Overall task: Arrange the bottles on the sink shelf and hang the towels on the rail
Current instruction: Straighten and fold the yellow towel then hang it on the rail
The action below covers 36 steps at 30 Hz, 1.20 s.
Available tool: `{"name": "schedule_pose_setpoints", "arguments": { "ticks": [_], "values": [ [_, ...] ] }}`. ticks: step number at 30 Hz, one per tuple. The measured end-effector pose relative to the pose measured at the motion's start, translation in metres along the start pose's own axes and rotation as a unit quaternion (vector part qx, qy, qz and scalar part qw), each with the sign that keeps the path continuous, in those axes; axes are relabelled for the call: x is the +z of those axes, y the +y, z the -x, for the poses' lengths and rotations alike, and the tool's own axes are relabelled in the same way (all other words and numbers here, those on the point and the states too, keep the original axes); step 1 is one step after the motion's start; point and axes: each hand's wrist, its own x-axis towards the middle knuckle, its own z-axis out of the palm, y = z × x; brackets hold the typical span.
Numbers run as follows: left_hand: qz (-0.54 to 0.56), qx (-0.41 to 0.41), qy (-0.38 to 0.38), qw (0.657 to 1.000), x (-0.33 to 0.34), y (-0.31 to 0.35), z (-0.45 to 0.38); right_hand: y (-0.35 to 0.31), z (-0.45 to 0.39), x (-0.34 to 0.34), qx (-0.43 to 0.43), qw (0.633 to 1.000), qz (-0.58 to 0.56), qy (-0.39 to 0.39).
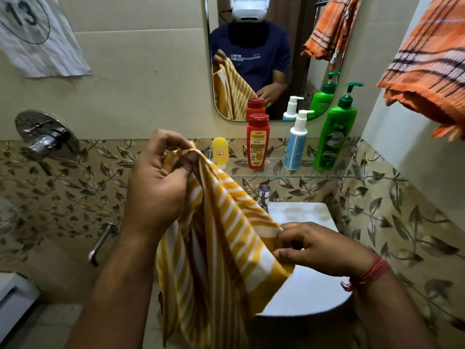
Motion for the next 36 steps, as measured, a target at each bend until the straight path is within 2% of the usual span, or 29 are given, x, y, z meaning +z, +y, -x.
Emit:
{"name": "schedule_pose_setpoints", "arguments": {
  "ticks": [2,3,5,7,9,13,16,20,23,25,28,30,32,36],
  "values": [
    [0.015,0.014,0.007,1.000,-0.002,0.001,-0.002,0.005,0.000,0.004,0.007,1.000,0.013,0.006],
    [0.027,0.019,-0.011,0.999,-0.003,0.001,-0.001,0.003,-0.002,0.005,0.001,0.999,0.007,0.036],
    [0.041,0.038,-0.068,0.996,-0.003,0.003,0.000,-0.010,-0.007,0.005,-0.039,0.987,-0.021,0.152],
    [0.047,0.074,-0.125,0.988,0.000,0.006,0.002,-0.033,-0.013,0.003,-0.100,0.950,-0.072,0.286],
    [0.057,0.085,-0.168,0.980,0.006,0.008,0.005,-0.061,-0.020,0.003,-0.162,0.917,-0.130,0.340],
    [0.047,0.094,-0.193,0.976,0.010,0.006,0.006,-0.097,-0.029,0.007,-0.192,0.888,-0.311,0.278],
    [0.033,0.093,-0.206,0.974,0.005,0.002,0.004,-0.098,-0.029,0.008,-0.184,0.882,-0.336,0.276],
    [0.003,0.084,-0.227,0.970,0.007,-0.004,0.007,-0.095,-0.033,0.005,-0.127,0.915,-0.298,0.240],
    [0.009,0.064,-0.232,0.970,0.004,-0.008,0.009,-0.087,-0.033,0.003,-0.121,0.882,-0.398,0.221],
    [0.007,0.062,-0.231,0.971,0.001,-0.010,0.008,-0.082,-0.029,0.003,-0.127,0.867,-0.446,0.181],
    [0.000,0.053,-0.194,0.980,0.000,-0.013,0.007,-0.073,-0.024,0.005,-0.101,0.878,-0.460,0.091],
    [-0.007,0.020,-0.141,0.990,-0.002,-0.018,0.005,-0.063,-0.017,0.000,-0.072,0.926,-0.368,0.048],
    [-0.022,-0.021,-0.084,0.996,-0.007,-0.024,0.001,-0.051,-0.011,-0.006,-0.034,0.979,-0.198,0.027],
    [-0.077,-0.047,-0.047,0.995,-0.005,-0.031,0.000,-0.041,0.000,-0.025,0.031,0.998,-0.039,0.022]
  ]
}}
